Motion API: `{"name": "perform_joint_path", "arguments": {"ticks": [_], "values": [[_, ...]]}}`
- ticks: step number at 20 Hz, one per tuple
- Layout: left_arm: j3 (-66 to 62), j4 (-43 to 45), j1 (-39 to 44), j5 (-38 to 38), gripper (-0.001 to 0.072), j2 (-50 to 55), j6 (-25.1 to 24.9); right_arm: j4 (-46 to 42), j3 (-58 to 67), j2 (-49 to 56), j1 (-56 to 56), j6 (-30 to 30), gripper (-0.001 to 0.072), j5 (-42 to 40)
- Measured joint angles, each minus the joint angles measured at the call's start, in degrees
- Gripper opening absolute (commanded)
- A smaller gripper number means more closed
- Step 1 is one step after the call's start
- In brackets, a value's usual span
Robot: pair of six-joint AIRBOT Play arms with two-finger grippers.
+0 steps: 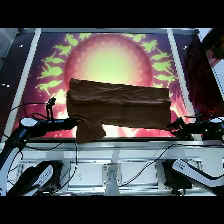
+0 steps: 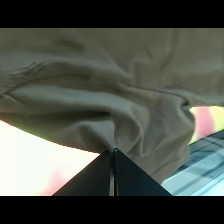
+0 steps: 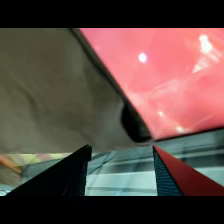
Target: Fold the clothes and pants, and hang the long-sleeved shirts on hangers.
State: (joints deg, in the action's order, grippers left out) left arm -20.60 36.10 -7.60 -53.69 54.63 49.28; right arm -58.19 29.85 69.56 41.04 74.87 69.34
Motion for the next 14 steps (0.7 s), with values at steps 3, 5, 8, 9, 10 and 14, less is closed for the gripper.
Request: {"name": "perform_joint_path", "arguments": {"ticks": [3,5,8,9,10,14], "values": [[0.0,-0.98,0.0,-0.09,0.0034,-0.09,0.0,2.38,-2.23,0.35,0.0,-0.02,0.0233,-3.52],[0.0,-1.44,0.0,-0.11,0.0034,-0.11,0.0,3.1,-3.04,0.39,0.0,-0.79,0.0057,-4.79],[0.0,-1.75,0.0,-0.11,0.0034,-0.11,0.0,4.85,-3.56,-0.31,-0.02,-3.52,0.0012,-7.78],[-0.02,-1.84,0.0,-0.09,0.0034,-0.13,0.0,5.57,-3.63,-1.07,-0.02,-4.68,0.0011,-8.55],[-0.13,-1.95,0.0,-0.11,0.0034,-0.2,0.0,6.1,-3.67,-2.12,-0.02,-5.81,0.0011,-9.75],[-4.28,-1.95,-0.07,-2.14,0.0033,-1.33,0.22,9.35,-2.91,-10.73,-0.02,-9.51,0.0011,-7.56]]}}
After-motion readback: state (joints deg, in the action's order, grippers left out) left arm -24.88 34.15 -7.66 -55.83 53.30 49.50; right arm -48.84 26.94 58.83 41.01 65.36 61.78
